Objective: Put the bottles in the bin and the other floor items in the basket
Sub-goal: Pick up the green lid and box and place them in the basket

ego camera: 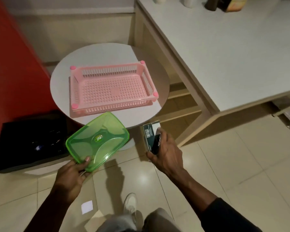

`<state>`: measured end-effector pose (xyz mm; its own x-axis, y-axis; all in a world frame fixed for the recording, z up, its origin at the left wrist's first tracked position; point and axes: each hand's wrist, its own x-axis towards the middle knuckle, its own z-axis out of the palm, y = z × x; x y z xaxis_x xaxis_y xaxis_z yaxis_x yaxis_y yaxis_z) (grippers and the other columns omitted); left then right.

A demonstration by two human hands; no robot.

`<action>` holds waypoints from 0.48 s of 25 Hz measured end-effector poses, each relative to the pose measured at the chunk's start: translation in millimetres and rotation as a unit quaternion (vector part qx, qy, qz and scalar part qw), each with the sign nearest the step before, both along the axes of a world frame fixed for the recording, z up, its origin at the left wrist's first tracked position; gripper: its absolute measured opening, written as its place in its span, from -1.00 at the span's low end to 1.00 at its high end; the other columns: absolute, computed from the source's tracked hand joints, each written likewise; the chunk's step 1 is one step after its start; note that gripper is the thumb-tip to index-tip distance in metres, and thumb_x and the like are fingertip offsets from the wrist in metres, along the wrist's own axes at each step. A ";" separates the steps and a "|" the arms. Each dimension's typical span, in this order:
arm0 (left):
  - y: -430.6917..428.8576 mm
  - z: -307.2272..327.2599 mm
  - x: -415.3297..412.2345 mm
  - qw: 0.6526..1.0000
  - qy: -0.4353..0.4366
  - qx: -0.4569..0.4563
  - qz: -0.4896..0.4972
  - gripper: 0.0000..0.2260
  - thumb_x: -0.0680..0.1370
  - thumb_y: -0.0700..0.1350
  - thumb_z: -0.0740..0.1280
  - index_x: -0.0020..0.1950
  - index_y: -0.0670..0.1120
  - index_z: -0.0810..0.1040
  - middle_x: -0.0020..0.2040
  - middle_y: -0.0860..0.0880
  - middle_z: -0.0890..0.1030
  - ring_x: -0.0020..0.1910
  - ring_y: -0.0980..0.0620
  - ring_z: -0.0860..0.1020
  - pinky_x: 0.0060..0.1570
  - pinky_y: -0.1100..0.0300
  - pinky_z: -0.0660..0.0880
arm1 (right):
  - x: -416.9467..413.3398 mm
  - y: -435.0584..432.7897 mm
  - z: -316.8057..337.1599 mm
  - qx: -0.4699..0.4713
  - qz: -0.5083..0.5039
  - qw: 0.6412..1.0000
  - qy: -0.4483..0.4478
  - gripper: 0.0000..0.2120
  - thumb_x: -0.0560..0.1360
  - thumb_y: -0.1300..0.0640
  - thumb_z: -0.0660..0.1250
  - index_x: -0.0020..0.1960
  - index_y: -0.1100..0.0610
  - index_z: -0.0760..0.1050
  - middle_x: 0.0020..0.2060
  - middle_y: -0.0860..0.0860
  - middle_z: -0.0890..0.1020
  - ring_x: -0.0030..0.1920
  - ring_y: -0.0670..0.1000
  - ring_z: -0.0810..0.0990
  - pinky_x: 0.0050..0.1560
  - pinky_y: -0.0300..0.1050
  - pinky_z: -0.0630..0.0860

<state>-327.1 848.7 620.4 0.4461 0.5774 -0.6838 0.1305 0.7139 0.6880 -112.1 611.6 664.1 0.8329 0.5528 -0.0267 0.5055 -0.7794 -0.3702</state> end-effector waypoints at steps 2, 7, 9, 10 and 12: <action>1.6 5.9 28.4 0.999 -0.007 -0.023 0.042 -0.82 0.63 -0.30 0.33 0.22 -0.19 0.62 0.19 -0.19 0.72 0.19 -0.12 0.66 0.14 -0.02 0.55 | 30.8 17.3 2.0 0.011 0.023 1.000 0.001 -0.09 0.34 -0.31 0.45 0.52 0.02 0.17 0.27 0.06 0.52 0.15 0.13 0.56 -0.14 -0.04 0.57; -3.3 22.6 103.9 0.988 -0.037 -0.050 0.141 -0.74 0.67 -0.17 0.36 0.36 -0.11 0.57 0.24 -0.09 0.70 0.20 0.02 0.65 0.16 0.13 0.53 | 104.7 59.6 5.5 0.038 0.060 0.997 0.008 -0.11 0.33 -0.42 0.36 0.50 -0.05 0.14 0.16 0.05 0.57 0.08 0.14 0.60 -0.13 0.06 0.63; -0.7 32.0 133.2 0.983 -0.047 -0.045 0.173 -0.80 0.67 -0.15 0.36 0.30 -0.05 0.59 0.14 -0.02 0.71 0.10 0.09 0.66 0.03 0.21 0.55 | 125.4 73.8 7.9 0.055 0.080 0.995 0.012 -0.10 0.35 -0.41 0.37 0.52 -0.02 0.15 0.15 0.07 0.56 0.06 0.15 0.61 -0.11 0.08 0.63; 1.6 35.9 147.4 0.980 -0.053 -0.036 0.186 -0.84 0.67 -0.16 0.35 0.25 -0.02 0.60 0.07 0.01 0.69 0.02 0.12 0.64 -0.01 0.24 0.56 | 134.8 79.3 10.2 0.064 0.091 0.994 0.020 -0.11 0.37 -0.39 0.38 0.52 0.00 0.15 0.16 0.09 0.55 0.08 0.17 0.60 -0.10 0.08 0.62; 9.7 42.4 174.6 0.976 -0.062 -0.012 0.210 -0.88 0.67 -0.20 0.34 0.12 -0.01 0.62 -0.14 0.03 0.61 -0.22 0.16 0.57 -0.07 0.26 0.60 | 150.8 90.6 14.6 0.073 0.117 0.990 0.027 -0.13 0.41 -0.36 0.39 0.53 0.04 0.16 0.18 0.13 0.54 0.12 0.19 0.58 -0.05 0.09 0.62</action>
<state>-152.5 858.4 662.8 0.2534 0.7118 -0.6551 -0.2609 0.7024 0.6623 38.6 702.2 678.7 0.6811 0.7317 0.0265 0.6424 -0.5798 -0.5011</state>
